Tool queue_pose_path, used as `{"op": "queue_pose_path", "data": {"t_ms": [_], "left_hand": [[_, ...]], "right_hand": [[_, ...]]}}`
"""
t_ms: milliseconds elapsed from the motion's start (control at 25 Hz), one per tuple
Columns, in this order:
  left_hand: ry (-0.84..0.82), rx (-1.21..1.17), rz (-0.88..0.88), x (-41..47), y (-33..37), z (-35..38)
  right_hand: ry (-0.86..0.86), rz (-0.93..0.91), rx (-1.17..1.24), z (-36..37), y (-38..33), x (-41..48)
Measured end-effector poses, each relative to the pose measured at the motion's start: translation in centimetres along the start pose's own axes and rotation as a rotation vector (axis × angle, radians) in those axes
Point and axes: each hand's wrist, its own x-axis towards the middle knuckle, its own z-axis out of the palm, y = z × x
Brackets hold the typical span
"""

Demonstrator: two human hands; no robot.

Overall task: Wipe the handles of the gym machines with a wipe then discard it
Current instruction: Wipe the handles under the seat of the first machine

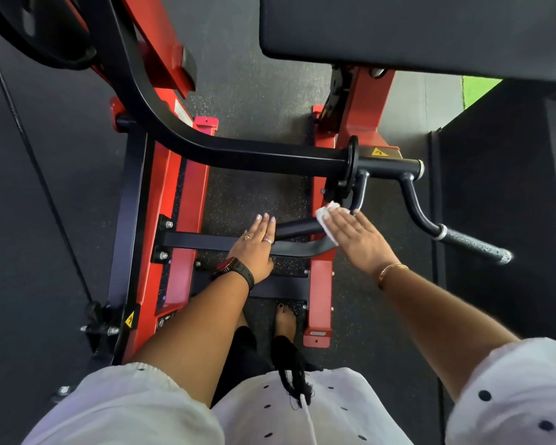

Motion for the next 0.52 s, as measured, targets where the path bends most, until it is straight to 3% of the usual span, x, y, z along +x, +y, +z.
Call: {"op": "queue_pose_path", "data": {"t_ms": [80,160,280,400,520], "left_hand": [[-0.019,0.015,-0.003,0.0,0.0,-0.3],[-0.027,0.028,-0.013,0.0,0.1,-0.5],[-0.038,0.042,-0.032,0.0,0.3,-0.4],[-0.05,0.051,-0.044,0.0,0.6,-0.6],[-0.082,0.044,-0.038,0.1,0.6,-1.1]], "right_hand": [[-0.018,0.133,0.09,-0.5,-0.5,1.3],[-0.001,0.154,0.102,-0.6,-2.6,2.9],[0.03,0.033,0.085,-0.8,-6.5,4.2],[0.067,-0.111,0.026,0.1,-6.1,2.5],[0.082,-0.022,-0.013,1.1,-2.8,-0.6]]}}
